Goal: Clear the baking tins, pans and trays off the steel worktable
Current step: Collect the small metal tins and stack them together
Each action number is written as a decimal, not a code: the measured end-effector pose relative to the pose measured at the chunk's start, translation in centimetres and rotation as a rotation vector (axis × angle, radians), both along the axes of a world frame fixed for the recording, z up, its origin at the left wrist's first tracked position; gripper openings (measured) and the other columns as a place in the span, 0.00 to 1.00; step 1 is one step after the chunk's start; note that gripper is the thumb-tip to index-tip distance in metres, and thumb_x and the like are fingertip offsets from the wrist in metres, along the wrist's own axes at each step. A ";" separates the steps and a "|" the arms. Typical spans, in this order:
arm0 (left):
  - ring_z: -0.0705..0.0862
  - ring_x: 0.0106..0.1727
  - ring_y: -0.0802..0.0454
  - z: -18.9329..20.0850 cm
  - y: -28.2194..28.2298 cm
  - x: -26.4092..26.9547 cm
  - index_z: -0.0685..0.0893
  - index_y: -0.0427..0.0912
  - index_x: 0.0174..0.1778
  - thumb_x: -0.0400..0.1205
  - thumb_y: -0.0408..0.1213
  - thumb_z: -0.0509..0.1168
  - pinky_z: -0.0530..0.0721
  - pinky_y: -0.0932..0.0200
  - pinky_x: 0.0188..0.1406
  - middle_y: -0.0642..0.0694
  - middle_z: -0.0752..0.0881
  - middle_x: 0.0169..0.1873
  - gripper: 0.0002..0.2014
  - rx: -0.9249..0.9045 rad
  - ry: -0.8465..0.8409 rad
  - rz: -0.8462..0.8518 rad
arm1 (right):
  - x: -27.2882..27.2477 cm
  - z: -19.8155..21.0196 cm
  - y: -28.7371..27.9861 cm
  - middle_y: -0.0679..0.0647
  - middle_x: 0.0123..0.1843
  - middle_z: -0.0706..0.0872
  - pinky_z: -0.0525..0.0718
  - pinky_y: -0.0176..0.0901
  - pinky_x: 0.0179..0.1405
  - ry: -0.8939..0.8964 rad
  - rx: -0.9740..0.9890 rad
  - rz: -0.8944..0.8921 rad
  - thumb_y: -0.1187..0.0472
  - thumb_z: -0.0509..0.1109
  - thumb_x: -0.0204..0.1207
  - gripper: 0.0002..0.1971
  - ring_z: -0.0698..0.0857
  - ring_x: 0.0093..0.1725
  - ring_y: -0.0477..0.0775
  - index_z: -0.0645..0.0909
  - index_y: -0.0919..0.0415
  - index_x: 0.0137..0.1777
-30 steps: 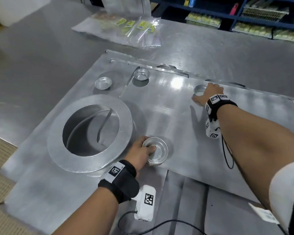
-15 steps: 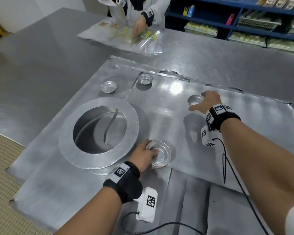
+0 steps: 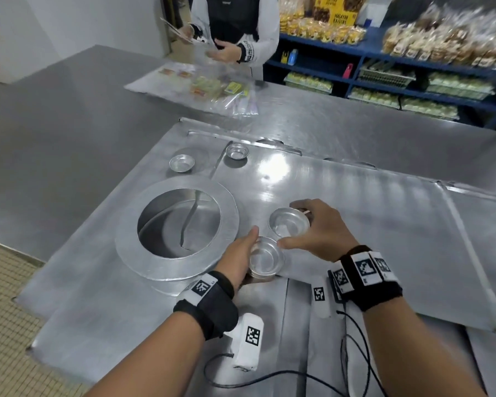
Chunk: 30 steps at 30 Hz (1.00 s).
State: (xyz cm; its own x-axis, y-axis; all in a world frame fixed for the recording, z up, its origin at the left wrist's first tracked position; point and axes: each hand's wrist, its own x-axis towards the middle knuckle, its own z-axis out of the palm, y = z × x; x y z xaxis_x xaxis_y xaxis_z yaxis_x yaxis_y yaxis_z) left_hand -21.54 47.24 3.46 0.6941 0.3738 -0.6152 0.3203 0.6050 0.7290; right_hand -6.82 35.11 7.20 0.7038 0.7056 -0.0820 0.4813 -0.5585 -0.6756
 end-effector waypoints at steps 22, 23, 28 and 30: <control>0.89 0.52 0.34 2.1 4.8 -2.8 0.84 0.36 0.58 0.81 0.25 0.63 0.88 0.39 0.50 0.28 0.88 0.54 0.12 0.192 -0.084 0.069 | -6.4 2.3 4.8 0.42 0.61 0.81 0.81 0.31 0.57 0.072 0.100 0.291 0.47 0.92 0.48 0.46 0.82 0.59 0.38 0.80 0.48 0.70; 0.89 0.50 0.34 2.2 5.3 -2.9 0.84 0.36 0.59 0.82 0.25 0.62 0.89 0.41 0.46 0.28 0.88 0.54 0.12 0.182 -0.089 0.077 | -5.9 2.2 5.3 0.43 0.62 0.82 0.81 0.31 0.57 0.086 0.103 0.313 0.49 0.93 0.48 0.48 0.82 0.59 0.39 0.78 0.48 0.72; 0.87 0.53 0.22 2.4 8.1 -3.4 0.81 0.35 0.63 0.82 0.24 0.63 0.86 0.26 0.47 0.21 0.83 0.59 0.13 0.111 -0.077 0.200 | -2.4 1.1 8.0 0.48 0.63 0.83 0.83 0.31 0.51 0.113 0.055 0.296 0.62 0.91 0.55 0.47 0.82 0.55 0.45 0.75 0.53 0.76; 0.86 0.55 0.21 2.4 9.2 -3.6 0.81 0.34 0.61 0.83 0.23 0.62 0.86 0.23 0.48 0.22 0.83 0.58 0.12 0.112 -0.068 0.240 | -0.5 0.7 9.6 0.50 0.62 0.84 0.84 0.34 0.51 0.099 0.012 0.269 0.64 0.88 0.60 0.41 0.83 0.53 0.47 0.77 0.54 0.75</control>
